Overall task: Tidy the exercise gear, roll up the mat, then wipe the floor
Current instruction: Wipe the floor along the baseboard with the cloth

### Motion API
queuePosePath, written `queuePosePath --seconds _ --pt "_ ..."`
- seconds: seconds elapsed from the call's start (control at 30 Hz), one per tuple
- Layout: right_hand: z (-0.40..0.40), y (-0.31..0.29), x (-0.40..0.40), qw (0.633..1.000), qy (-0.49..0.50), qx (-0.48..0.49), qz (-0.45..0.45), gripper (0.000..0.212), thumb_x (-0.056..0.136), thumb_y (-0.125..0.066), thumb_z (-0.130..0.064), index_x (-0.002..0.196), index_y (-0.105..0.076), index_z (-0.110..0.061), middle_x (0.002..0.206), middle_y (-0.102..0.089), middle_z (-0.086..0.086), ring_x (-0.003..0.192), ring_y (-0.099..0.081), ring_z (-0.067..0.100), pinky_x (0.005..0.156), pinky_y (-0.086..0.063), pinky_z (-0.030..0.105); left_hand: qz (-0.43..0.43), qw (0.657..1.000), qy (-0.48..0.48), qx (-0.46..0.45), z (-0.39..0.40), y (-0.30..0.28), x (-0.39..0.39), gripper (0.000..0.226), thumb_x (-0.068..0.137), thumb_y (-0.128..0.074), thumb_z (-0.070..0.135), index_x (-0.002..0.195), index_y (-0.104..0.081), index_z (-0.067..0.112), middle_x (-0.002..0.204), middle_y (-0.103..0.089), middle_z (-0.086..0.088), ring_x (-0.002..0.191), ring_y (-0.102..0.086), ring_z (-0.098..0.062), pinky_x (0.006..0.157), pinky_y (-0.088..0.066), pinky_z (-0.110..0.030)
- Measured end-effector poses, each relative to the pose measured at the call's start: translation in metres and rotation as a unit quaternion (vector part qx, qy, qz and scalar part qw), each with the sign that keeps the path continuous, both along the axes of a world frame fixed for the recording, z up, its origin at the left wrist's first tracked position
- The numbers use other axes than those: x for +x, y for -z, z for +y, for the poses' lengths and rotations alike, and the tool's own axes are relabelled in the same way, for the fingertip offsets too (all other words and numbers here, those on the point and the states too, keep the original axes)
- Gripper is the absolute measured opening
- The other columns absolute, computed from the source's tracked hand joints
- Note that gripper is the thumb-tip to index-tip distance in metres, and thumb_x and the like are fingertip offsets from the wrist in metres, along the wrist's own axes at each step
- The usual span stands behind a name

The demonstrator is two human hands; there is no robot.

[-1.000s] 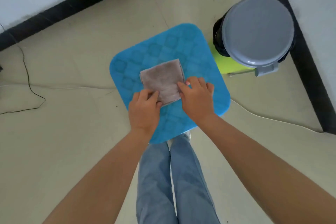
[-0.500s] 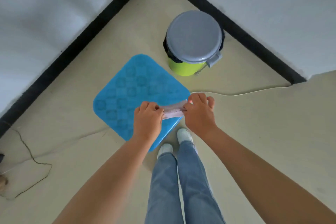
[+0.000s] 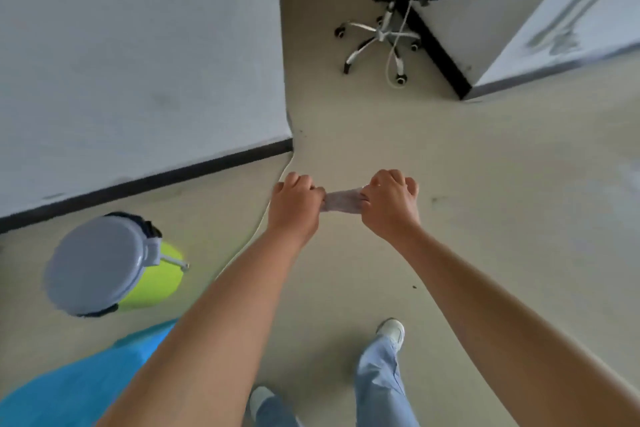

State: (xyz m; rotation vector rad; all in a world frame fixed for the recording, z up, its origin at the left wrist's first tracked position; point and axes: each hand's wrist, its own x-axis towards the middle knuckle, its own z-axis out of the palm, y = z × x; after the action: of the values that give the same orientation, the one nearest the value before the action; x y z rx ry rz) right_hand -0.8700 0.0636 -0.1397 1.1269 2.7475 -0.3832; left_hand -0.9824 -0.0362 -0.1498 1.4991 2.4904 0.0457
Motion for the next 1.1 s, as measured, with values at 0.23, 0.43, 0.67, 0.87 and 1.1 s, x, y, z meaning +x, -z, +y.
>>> queuePosePath --seconds 0.23,0.43,0.67,0.87,1.1 --pt "0.192 -0.056 0.178 0.979 0.201 -0.004 0.03 0.031 0.088 -0.047 -0.012 0.112 -0.066 -0.011 0.125 -0.05 0.005 0.126 -0.032 0.024 0.108 -0.02 0.033 0.003 0.985 0.17 0.014 0.245 -0.055 0.153 0.026 0.096 -0.042 0.014 0.114 -0.061 0.016 0.123 -0.053 -0.004 0.123 -0.039 -0.025 0.093 -0.036 -0.033" --pt "0.316 -0.092 0.301 0.949 0.312 0.003 0.039 0.033 0.087 -0.048 -0.012 0.116 -0.064 -0.013 0.126 -0.05 0.003 0.126 -0.033 0.023 0.107 -0.023 0.033 0.005 0.973 0.23 0.019 0.399 -0.093 0.275 0.027 0.096 -0.04 0.014 0.112 -0.061 0.011 0.124 -0.054 -0.008 0.121 -0.041 -0.026 0.091 -0.039 -0.034" --pt "0.465 -0.107 0.417 0.933 0.356 0.002 0.04 0.031 0.092 -0.046 -0.019 0.117 -0.063 -0.017 0.129 -0.052 0.003 0.128 -0.035 0.022 0.104 -0.027 0.032 0.003 0.946 0.324 0.006 0.572 -0.118 0.38 0.033 0.098 -0.038 0.02 0.122 -0.059 0.017 0.127 -0.052 -0.008 0.124 -0.04 -0.026 0.097 -0.039 -0.035" --pt "0.634 -0.128 0.504 0.913 0.403 0.014 0.064 0.027 0.091 -0.05 -0.017 0.113 -0.066 -0.015 0.125 -0.056 0.003 0.126 -0.037 0.022 0.102 -0.03 0.031 -0.001 0.923 0.383 0.02 0.755 -0.139 0.463 0.033 0.096 -0.041 0.016 0.119 -0.064 0.017 0.122 -0.057 -0.009 0.119 -0.046 -0.028 0.093 -0.043 -0.035" --pt "0.793 -0.129 0.61 0.892 0.449 0.014 0.051 0.028 0.09 -0.049 -0.014 0.114 -0.065 -0.013 0.123 -0.057 0.005 0.125 -0.039 0.023 0.102 -0.032 0.031 0.016 0.898 0.439 0.02 0.932 -0.145 0.573 0.033 0.096 -0.041 0.014 0.117 -0.065 0.018 0.12 -0.059 -0.007 0.117 -0.047 -0.026 0.094 -0.043 -0.034"
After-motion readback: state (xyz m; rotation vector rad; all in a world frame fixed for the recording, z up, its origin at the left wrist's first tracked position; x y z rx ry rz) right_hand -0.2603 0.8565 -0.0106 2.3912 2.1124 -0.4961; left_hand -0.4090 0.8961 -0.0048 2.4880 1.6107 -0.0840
